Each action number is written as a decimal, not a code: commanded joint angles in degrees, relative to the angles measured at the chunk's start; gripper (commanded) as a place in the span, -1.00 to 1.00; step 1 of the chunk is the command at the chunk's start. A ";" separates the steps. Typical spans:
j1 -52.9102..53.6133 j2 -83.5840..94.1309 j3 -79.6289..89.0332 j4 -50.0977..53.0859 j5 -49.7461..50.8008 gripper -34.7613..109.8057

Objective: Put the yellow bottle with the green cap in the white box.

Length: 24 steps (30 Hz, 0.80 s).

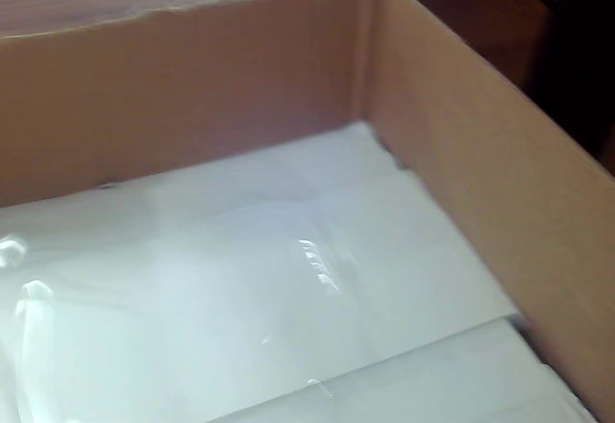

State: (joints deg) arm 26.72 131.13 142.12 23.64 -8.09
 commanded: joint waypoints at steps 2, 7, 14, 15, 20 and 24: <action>-0.53 6.15 -0.88 1.67 -0.53 -0.52; -2.72 11.34 -0.18 4.31 -0.26 -0.52; -8.09 26.89 13.45 3.69 -3.78 -0.52; -9.32 30.23 16.08 3.60 -4.75 -0.52; -13.80 42.45 21.45 9.14 -4.83 -0.52; -16.17 47.02 21.36 13.18 -3.60 -0.52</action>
State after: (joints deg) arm 11.43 175.34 164.00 34.98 -11.51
